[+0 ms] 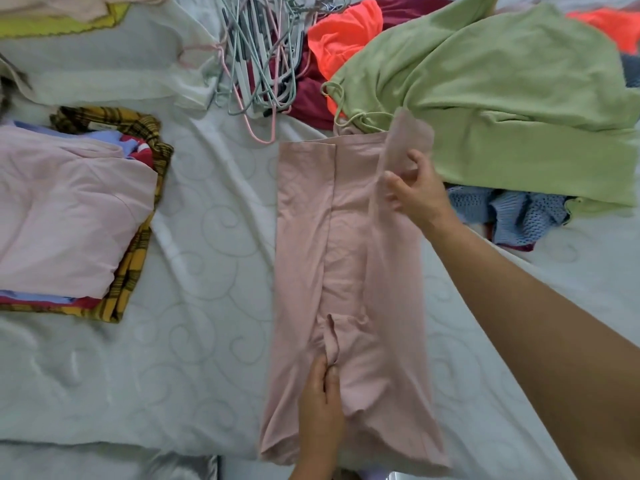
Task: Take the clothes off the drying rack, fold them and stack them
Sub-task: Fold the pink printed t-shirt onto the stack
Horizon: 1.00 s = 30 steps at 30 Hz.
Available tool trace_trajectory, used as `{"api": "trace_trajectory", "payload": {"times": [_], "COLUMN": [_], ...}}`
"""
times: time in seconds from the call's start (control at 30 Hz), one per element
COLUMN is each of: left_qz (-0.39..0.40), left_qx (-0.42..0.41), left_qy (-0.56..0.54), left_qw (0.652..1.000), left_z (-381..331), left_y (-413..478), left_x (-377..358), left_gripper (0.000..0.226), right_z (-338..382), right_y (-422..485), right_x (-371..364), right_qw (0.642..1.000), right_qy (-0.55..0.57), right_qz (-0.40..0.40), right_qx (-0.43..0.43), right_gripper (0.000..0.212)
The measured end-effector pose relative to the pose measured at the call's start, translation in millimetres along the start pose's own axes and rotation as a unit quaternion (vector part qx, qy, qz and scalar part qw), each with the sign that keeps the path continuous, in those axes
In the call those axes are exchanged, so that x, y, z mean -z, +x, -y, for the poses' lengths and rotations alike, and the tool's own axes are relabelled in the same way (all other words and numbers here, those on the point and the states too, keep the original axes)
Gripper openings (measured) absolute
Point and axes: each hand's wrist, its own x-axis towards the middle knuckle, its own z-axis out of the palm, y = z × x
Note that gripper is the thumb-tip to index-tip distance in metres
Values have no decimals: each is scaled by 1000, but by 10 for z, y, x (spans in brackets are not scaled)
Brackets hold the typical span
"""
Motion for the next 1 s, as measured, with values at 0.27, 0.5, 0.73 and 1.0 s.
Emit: {"api": "trace_trajectory", "payload": {"times": [0.27, 0.5, 0.73, 1.0], "left_qz": [85, 79, -47, 64], "left_qx": [114, 129, 53, 245], "left_qy": [-73, -29, 278, -25], "left_qw": [987, 988, 958, 967], "left_z": [260, 251, 375, 519], "left_y": [40, -49, -164, -196], "left_x": [111, 160, 560, 921], "left_gripper": [45, 46, 48, 25], "right_z": [-661, -1262, -1497, -1246], "right_y": [-1042, -2186, -2680, -2666], "right_x": [-119, -74, 114, 214], "right_qw": [986, 984, 960, 930], "right_qy": [-154, -152, -205, 15], "right_qz": [2, 59, -6, 136], "right_qx": [72, -78, -189, -340], "right_gripper": [24, 18, 30, 10]}}
